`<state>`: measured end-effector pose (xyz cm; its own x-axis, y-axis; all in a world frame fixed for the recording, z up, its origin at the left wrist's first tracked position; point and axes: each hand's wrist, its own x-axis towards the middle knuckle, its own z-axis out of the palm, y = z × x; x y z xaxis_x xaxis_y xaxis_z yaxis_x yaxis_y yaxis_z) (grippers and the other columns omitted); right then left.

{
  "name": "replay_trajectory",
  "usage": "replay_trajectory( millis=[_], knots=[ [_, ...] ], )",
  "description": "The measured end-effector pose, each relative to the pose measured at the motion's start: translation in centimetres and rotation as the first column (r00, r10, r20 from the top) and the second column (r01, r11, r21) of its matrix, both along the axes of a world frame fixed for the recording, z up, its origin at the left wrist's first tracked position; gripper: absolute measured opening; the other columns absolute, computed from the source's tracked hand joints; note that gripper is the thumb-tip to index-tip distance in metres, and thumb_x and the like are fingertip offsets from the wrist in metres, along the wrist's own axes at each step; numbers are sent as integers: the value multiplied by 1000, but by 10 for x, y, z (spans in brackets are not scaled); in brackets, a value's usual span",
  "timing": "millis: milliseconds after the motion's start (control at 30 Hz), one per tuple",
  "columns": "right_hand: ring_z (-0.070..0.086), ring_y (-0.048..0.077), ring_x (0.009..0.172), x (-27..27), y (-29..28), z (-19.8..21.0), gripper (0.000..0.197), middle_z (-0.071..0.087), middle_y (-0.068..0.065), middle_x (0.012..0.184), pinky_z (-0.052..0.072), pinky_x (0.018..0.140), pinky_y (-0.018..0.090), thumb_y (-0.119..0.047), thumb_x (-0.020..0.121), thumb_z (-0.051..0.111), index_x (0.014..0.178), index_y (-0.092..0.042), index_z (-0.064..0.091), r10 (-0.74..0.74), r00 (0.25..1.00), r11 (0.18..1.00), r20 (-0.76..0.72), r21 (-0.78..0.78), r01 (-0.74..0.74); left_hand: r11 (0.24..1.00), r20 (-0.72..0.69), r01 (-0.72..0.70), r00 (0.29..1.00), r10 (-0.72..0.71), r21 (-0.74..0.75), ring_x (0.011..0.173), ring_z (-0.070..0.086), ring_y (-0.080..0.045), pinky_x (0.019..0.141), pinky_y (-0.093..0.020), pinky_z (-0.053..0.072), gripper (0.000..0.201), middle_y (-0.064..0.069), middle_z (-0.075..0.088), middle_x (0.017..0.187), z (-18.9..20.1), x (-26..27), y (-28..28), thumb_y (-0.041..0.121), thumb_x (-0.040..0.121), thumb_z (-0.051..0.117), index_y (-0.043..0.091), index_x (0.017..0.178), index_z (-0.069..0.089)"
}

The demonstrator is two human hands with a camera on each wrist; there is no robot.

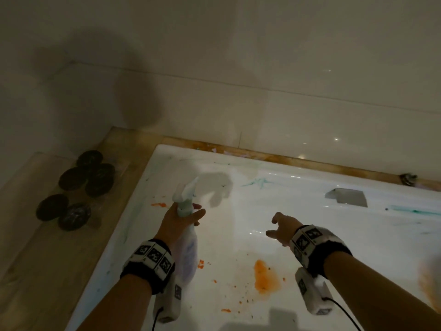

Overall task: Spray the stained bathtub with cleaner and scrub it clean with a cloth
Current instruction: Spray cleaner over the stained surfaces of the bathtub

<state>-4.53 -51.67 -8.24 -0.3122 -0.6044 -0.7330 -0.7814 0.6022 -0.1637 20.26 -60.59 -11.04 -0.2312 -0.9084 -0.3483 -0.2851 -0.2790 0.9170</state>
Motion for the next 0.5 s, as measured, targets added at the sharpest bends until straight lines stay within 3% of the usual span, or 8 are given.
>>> replay_trajectory(
  millis=[100,200,333,433,500],
  knots=[
    [44,29,126,-9,-14,-1,53,39,13,140,39,100,35,-33,96,48,139,-8,29,121,986,993,-118,6,-121,999,-35,41,998,-42,-12,57,63,4,58,-8,49,22,12,71,81,2,-4,-5,1,79,70,9,99,66],
    [42,30,128,-9,-26,-4,52,36,12,143,38,103,39,-30,96,47,140,-10,29,179,973,983,-149,-10,-182,1000,-24,22,999,-23,-19,64,62,12,63,-5,49,27,26,68,64,0,-9,-11,-1,74,74,26,74,70],
    [45,28,124,-2,-32,-15,45,41,10,138,40,102,39,-31,96,45,135,-11,34,235,962,971,-138,-14,-239,999,-17,-17,1000,17,29,65,63,-11,75,-24,49,22,12,66,52,-7,-14,-22,3,72,78,15,66,60],
    [43,29,127,0,-31,-25,47,38,9,141,38,104,40,-32,96,44,138,-12,32,252,959,968,-131,12,-253,999,14,-4,1000,4,32,52,61,2,66,-15,49,20,11,65,49,-10,-17,-27,11,74,77,14,68,59],
    [43,28,127,-1,-31,-28,46,39,9,140,38,104,40,-31,97,44,137,-11,32,254,959,967,-122,25,-253,994,-1,-98,995,98,55,45,60,3,56,-13,50,20,7,66,56,-16,-16,-32,13,74,77,15,72,58]
  ],
)
